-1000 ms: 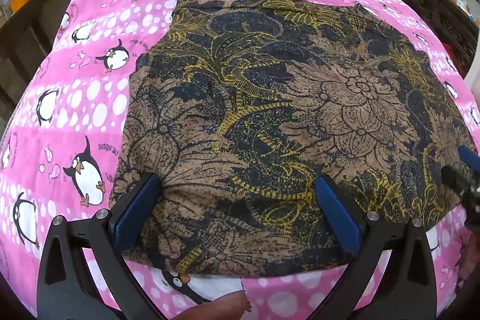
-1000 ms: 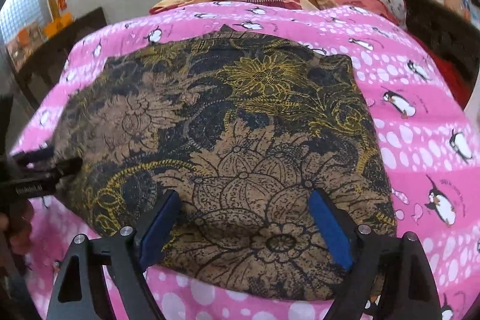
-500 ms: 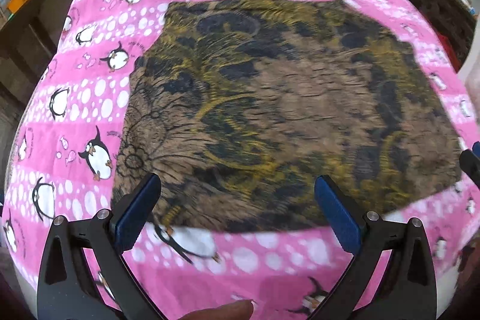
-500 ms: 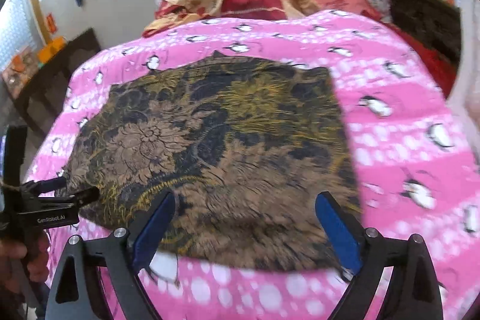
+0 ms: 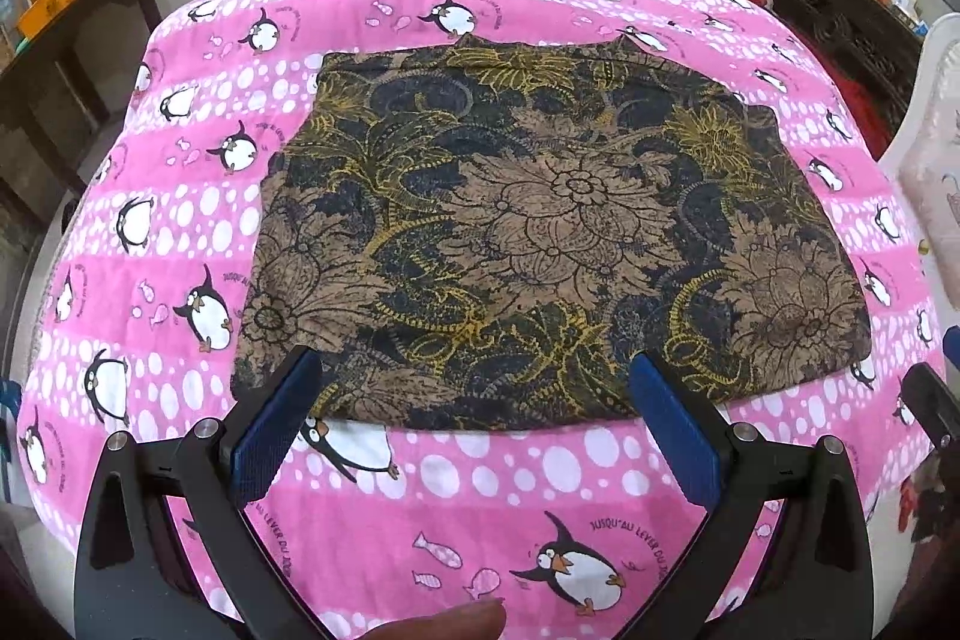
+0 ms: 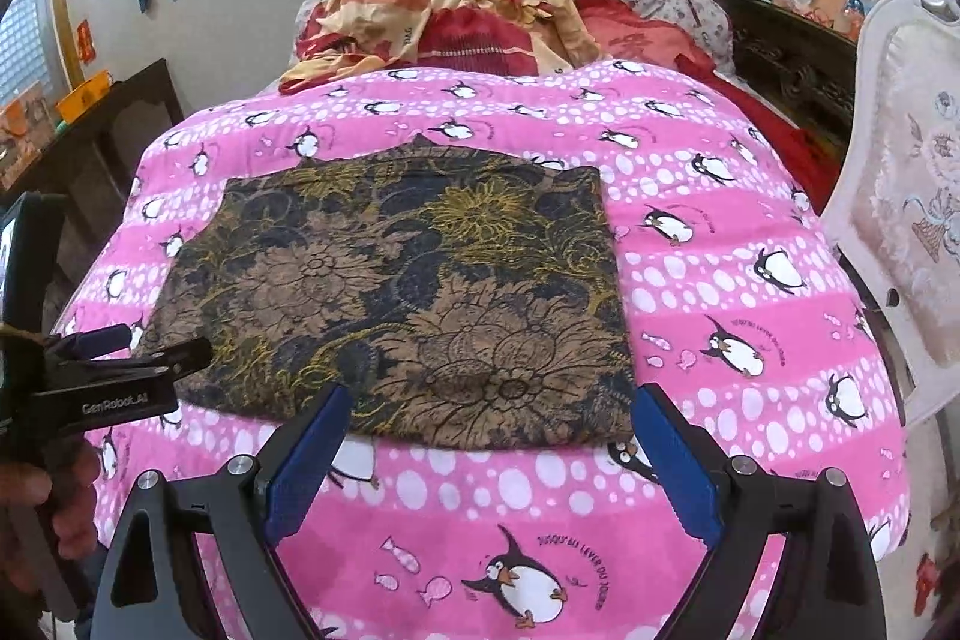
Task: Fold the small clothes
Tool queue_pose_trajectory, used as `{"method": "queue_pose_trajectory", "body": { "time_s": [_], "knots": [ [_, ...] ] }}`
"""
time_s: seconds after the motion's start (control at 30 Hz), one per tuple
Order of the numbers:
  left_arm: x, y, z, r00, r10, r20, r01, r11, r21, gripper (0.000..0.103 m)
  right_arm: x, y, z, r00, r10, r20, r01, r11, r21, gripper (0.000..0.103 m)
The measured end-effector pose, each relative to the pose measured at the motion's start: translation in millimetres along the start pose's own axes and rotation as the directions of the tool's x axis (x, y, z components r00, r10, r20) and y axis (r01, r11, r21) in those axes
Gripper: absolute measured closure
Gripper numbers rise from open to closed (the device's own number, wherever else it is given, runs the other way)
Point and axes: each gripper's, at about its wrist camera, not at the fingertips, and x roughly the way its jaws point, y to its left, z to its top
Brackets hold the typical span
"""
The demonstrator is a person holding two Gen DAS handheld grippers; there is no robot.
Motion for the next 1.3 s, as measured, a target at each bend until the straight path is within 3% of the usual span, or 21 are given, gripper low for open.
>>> {"method": "queue_pose_trajectory", "body": {
  "time_s": [1.3],
  "knots": [
    [14,3,-8,0.999,0.001,-0.044,-0.002,1.0,-0.009,0.0,7,15,-5,0.999,-0.007,-0.035,0.006,1.0,-0.023,0.009]
  ]
}}
